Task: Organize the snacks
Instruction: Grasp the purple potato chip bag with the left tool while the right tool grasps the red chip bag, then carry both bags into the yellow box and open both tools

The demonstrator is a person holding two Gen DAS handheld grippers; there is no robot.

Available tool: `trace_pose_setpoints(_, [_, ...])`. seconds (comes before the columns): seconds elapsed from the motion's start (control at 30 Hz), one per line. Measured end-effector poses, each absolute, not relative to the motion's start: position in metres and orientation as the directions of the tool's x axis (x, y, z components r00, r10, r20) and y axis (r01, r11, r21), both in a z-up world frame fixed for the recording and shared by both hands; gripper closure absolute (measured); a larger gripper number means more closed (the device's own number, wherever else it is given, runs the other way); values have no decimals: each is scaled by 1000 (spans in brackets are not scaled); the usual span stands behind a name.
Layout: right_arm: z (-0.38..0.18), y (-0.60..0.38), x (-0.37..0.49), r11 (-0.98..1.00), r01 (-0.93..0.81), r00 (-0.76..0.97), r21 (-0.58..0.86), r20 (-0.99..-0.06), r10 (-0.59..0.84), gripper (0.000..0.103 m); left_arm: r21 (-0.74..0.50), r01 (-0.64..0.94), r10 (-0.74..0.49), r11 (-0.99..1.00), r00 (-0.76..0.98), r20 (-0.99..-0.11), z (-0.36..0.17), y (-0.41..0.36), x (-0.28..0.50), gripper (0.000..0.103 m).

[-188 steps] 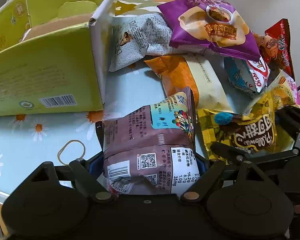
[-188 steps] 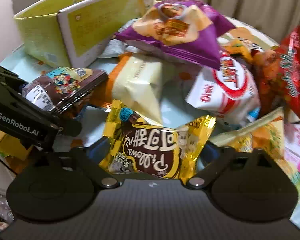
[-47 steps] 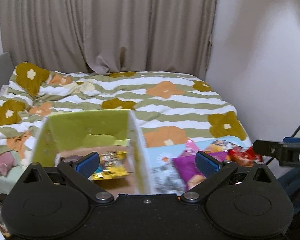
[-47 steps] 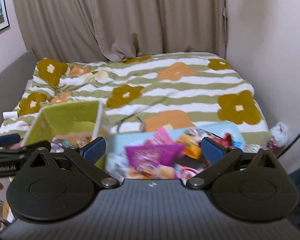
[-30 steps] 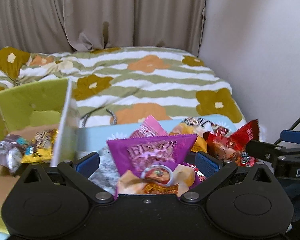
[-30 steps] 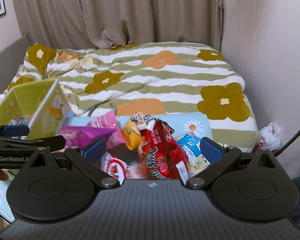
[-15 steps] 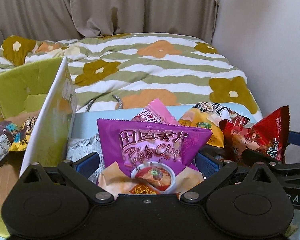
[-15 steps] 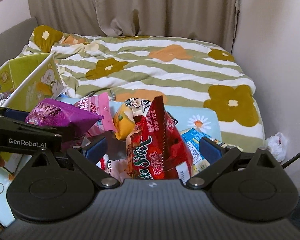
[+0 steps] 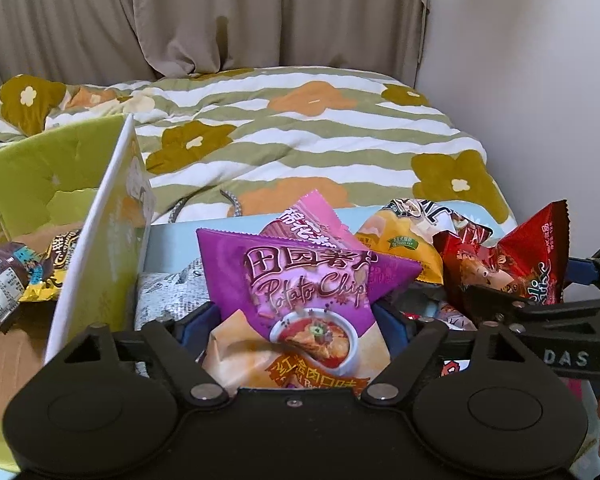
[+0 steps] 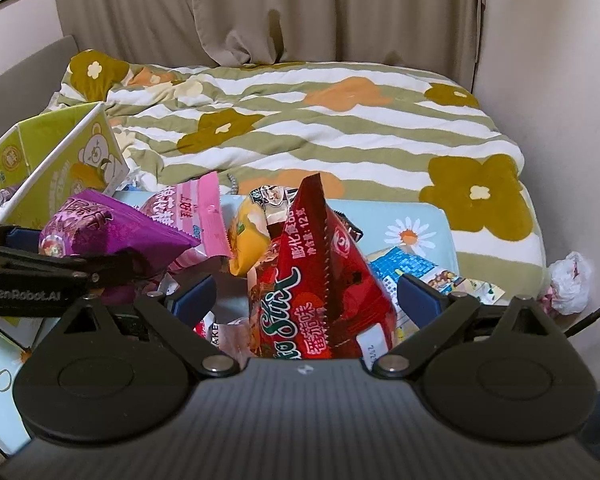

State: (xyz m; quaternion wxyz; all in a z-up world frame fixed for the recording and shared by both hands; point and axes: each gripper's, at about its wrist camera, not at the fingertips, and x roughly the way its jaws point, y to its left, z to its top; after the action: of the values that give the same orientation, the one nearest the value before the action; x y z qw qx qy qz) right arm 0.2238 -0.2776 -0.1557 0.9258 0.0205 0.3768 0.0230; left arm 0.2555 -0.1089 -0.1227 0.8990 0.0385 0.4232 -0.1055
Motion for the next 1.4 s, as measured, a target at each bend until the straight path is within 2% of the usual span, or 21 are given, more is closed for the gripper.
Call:
trace_pose_setpoints(0.37, [-163, -270, 228, 1000, -22, 716, -8, -699, 10, 0, -5, 219, -149, 976, 648, -747, -113, -103, 240, 19])
trace_pose_setpoints(0.47, [-165, -268, 227, 998, -20, 719, -60, -694, -27, 15, -7, 217, -150, 976, 653, -742, -110, -103, 237, 19])
trace_pose_setpoints(0.7, [-159, -272, 219, 1000, -9, 729, -29, -685, -13, 32, -9, 210, -151, 978, 675, -722, -98, -99, 227, 19])
trace_pose_setpoints(1.0, [-125, -264, 202, 1000, -7, 773, -5, -634, 3, 35, -25, 184, -152, 983, 721, -675, -69, -87, 210, 19])
trace_pose_setpoints(1.4, [-38, -216, 191, 991, -60, 830, 115, -546, 114, 35, -32, 153, -143, 988, 801, -581, -3, -20, 198, 19])
